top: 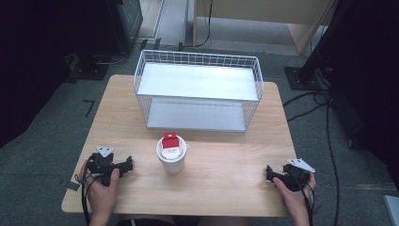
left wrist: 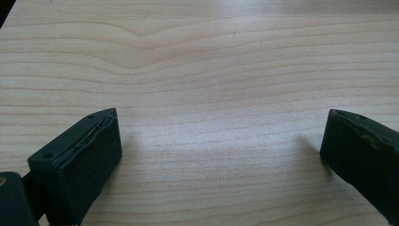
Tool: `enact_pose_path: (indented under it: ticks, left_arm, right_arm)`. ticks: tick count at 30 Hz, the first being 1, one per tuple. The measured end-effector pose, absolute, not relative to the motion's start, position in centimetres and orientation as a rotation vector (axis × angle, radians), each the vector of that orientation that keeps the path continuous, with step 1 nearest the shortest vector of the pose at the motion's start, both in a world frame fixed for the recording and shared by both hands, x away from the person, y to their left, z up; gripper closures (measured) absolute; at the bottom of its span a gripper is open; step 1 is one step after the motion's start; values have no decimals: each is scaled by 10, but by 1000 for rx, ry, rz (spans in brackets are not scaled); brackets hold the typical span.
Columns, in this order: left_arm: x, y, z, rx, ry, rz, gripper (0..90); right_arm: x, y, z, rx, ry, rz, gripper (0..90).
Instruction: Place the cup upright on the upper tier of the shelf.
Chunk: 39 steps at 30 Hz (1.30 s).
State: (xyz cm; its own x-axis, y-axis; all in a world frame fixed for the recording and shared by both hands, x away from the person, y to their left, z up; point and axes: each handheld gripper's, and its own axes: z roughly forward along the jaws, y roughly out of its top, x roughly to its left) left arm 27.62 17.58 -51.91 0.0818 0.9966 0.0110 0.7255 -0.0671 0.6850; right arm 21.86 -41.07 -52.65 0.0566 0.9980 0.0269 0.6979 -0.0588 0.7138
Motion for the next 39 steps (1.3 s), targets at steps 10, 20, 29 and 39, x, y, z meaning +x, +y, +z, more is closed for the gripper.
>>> enact_pose_path:
  ticks: [10, 20, 29, 39]
  left_arm:
    - [276, 176, -519, 1849, 1696, 684, 0]
    - [276, 176, -519, 1849, 1696, 684, 0]
    - [276, 176, -519, 1849, 1696, 684, 0]
    - [276, 176, -519, 1848, 1696, 683, 0]
  right_arm:
    - [217, -403, -523, 1798, 1735, 755, 5]
    - [218, -361, -506, 1710, 1778, 845, 6]
    - [222, -325, -496, 1645, 1851, 904, 6]
    - [223, -293, -484, 1565, 1899, 940, 6]
